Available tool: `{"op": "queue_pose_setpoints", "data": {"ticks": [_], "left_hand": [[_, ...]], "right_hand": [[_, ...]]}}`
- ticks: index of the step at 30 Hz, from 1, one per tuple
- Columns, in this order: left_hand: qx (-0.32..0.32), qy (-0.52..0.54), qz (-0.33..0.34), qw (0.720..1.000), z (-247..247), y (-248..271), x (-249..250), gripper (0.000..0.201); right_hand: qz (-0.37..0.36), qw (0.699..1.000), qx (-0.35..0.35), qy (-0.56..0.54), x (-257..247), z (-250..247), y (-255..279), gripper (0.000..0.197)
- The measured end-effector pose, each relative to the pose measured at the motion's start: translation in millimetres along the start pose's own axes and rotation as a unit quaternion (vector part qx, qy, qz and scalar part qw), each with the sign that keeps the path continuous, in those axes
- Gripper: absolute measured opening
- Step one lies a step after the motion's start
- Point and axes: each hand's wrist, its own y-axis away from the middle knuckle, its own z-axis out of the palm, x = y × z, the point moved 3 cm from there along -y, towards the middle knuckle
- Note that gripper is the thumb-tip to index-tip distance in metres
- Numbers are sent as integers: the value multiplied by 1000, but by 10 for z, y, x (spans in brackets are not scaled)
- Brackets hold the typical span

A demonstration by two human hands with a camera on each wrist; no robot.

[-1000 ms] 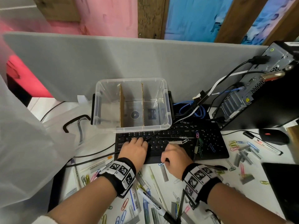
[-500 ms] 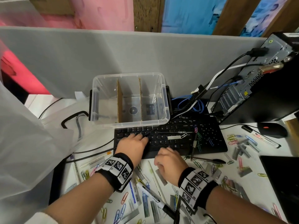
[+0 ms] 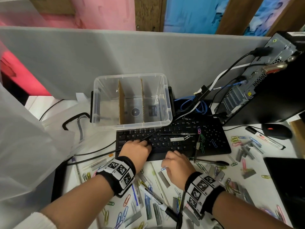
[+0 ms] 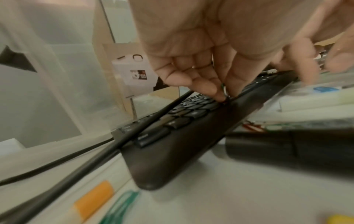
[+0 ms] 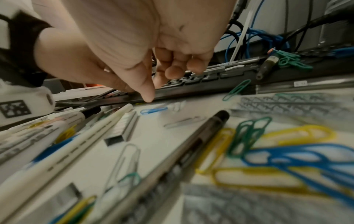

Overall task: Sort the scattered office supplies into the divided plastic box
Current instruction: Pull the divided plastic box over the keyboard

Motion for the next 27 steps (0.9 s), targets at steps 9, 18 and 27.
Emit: {"op": "queue_pose_setpoints", "data": {"ticks": [9, 18, 27], "left_hand": [[14, 31, -21, 999, 23, -62, -74, 37], [-10, 1, -7, 1000, -45, -124, -12, 31], [-1, 90, -40, 995, -82, -155, -26, 24]], "right_hand": [[19, 998, -16, 62, -23, 15, -77, 11], [-15, 985, -20, 168, -29, 74, -67, 27], [20, 999, 37, -3, 4, -280, -59, 21]]}}
